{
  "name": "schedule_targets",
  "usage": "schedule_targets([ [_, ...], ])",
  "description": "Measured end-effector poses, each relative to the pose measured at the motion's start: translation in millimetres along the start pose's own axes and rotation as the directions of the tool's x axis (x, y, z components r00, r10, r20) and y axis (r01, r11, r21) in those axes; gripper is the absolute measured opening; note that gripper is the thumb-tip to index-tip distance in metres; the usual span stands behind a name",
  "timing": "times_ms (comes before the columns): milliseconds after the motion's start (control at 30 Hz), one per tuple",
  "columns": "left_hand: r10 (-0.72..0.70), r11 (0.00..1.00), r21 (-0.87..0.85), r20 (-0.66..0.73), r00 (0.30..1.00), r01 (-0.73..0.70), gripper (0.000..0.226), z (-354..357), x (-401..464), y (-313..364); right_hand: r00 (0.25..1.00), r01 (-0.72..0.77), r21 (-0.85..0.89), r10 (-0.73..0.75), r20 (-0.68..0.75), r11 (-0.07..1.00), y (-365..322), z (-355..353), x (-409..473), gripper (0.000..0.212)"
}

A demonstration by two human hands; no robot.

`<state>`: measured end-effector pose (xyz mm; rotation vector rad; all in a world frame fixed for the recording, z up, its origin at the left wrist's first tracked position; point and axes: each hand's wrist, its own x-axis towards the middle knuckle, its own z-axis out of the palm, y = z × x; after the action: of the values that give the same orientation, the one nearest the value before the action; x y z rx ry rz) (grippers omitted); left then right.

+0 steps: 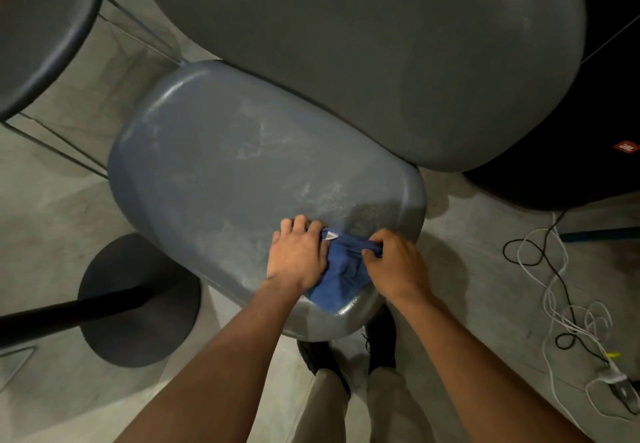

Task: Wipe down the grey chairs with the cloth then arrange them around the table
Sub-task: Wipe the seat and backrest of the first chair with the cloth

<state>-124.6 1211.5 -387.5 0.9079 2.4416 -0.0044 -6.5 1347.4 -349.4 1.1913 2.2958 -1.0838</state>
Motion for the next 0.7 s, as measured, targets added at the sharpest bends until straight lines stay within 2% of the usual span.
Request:
schedule_targets([
  [67,-0.053,0.994,-0.095,-0.021,0.998,0.051,0.035,-3,-10,-8,1.000,-0.001,0.043,0.001,0.000,0.999,-6,1,-6,0.012],
  [167,-0.061,0.967,-0.252,-0.038,0.997,0.050,0.031,-13,-26,-17,0.999,-0.025,0.128,0.030,-0.041,0.991,-14,-1,-12,0.009],
  [333,-0.073,0.903,-0.428,-0.040,0.997,0.049,0.021,-45,-57,-25,0.997,0.040,0.198,-0.027,-0.070,0.979,-31,-18,-31,0.028],
  [500,-0.061,0.880,-0.475,-0.058,0.996,0.026,0.015,-87,-96,-26,0.992,0.108,0.093,-0.102,-0.068,0.990,-51,-40,-61,0.023],
  [700,-0.023,0.880,-0.472,-0.149,0.989,-0.051,0.008,-147,-138,-26,0.955,0.242,0.156,-0.207,-0.213,0.958,-85,-70,-112,0.015],
])
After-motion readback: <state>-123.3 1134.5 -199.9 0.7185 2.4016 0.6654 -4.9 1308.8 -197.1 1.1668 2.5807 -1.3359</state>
